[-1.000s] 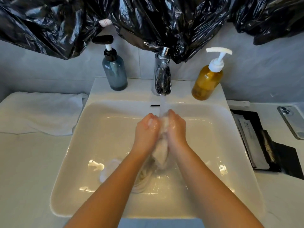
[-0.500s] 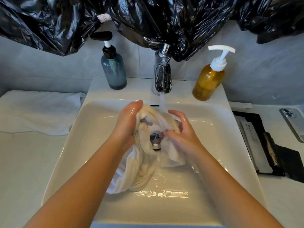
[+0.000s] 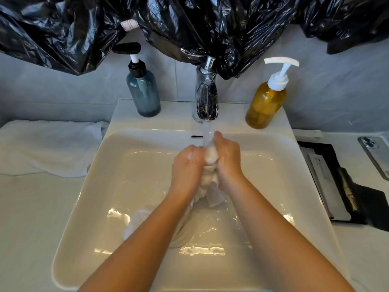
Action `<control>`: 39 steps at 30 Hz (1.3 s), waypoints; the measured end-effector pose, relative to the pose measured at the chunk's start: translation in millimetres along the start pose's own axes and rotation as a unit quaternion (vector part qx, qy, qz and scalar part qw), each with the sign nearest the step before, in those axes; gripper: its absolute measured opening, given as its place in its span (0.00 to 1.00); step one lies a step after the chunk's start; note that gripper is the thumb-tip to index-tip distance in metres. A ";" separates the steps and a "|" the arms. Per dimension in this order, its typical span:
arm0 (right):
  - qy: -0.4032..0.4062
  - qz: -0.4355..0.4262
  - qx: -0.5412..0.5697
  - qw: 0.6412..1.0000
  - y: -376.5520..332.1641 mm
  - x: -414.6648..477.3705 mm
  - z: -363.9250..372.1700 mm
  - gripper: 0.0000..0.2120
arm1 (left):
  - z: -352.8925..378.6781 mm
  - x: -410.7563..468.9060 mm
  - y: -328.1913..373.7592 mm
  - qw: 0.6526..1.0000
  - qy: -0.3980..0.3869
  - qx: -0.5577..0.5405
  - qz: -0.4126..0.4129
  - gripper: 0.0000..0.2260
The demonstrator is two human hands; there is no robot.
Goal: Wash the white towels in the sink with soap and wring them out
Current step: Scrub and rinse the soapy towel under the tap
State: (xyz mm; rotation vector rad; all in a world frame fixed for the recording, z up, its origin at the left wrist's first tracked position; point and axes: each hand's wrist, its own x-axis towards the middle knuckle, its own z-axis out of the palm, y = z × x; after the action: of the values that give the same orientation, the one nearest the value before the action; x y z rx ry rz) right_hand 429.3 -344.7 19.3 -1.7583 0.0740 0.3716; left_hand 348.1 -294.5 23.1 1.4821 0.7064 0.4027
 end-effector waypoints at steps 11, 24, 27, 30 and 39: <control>-0.315 -0.074 -0.166 0.932 10.0 -14.5 -74.7 0.26 | -43.0 28.5 21.4 0.978 0.063 -0.164 -0.113 0.20; 0.013 -0.076 0.064 0.995 -6.1 -25.3 -4.0 0.15 | -1.9 6.9 14.4 1.000 0.004 -0.007 -0.017 0.10; -0.001 -0.022 0.017 1.000 -6.4 -12.9 -2.5 0.22 | -0.1 4.8 10.0 0.999 0.014 0.032 -0.007 0.13; -0.041 -0.051 0.055 0.996 -2.1 -17.5 -4.9 0.12 | 0.0 4.8 6.6 0.999 0.035 0.006 0.002 0.13; -0.019 -0.031 -0.079 0.996 5.7 -26.4 -1.7 0.10 | 7.4 24.7 5.1 0.990 0.102 0.089 -0.031 0.15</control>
State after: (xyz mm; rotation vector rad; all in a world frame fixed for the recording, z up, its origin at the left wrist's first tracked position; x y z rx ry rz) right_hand 403.3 -351.7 21.8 -1.9050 -0.0386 0.3745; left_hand 372.1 -283.8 23.2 1.5958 0.9691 0.4566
